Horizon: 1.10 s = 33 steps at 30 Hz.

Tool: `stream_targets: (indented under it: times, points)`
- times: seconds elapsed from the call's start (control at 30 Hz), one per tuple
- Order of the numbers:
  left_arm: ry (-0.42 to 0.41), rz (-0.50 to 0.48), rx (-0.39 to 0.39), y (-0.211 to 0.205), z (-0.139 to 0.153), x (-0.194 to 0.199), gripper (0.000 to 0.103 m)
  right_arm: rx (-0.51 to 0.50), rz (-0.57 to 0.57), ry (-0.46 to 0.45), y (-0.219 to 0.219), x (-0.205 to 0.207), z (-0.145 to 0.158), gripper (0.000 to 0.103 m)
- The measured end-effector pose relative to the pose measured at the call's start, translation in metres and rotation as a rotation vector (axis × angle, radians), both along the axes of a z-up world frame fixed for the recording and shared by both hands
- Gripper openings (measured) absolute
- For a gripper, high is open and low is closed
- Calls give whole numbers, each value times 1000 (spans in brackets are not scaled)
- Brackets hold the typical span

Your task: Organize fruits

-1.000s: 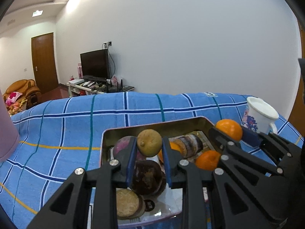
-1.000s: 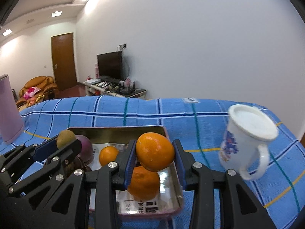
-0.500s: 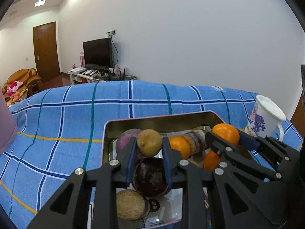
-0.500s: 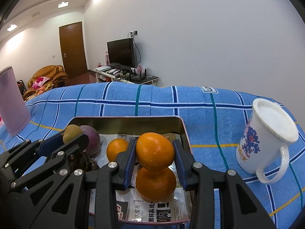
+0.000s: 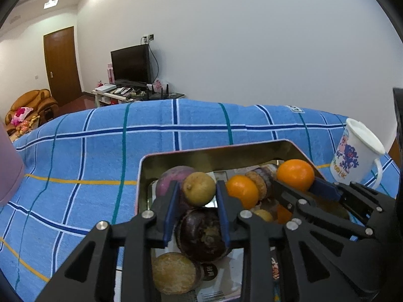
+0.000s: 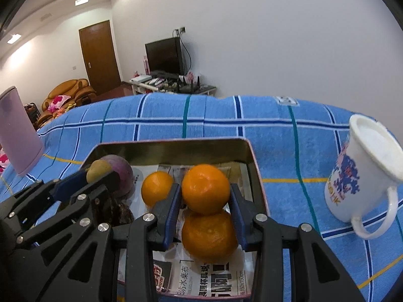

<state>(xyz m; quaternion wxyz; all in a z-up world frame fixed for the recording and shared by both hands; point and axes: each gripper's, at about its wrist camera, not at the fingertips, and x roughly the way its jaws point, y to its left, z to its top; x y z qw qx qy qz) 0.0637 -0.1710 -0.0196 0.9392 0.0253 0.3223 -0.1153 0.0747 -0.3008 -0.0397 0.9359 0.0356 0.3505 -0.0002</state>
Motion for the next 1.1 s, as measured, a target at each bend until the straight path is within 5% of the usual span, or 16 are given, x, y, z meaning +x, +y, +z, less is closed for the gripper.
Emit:
stream_targets:
  times: [0.13, 0.5, 0.63, 0.77, 0.87, 1.1]
  points:
    - [8, 60, 0, 8, -1, 3, 58, 20, -8, 13, -3, 2, -2, 41]
    - [19, 27, -19, 14, 0, 2, 61, 21, -8, 3, -5, -6, -1, 42]
    - [15, 14, -63, 20, 5, -2, 69, 54, -18, -24, -11, -13, 2, 44]
    - [-13, 91, -93, 35, 10, -3, 103, 104, -22, -55, -18, -20, 6, 51]
    - [-27, 76, -127, 44, 15, -3, 103, 140, -37, -111, -24, -27, 12, 66]
    - [-28, 102, -95, 42, 12, -3, 103, 40, -76, -169, -13, -30, 18, 68]
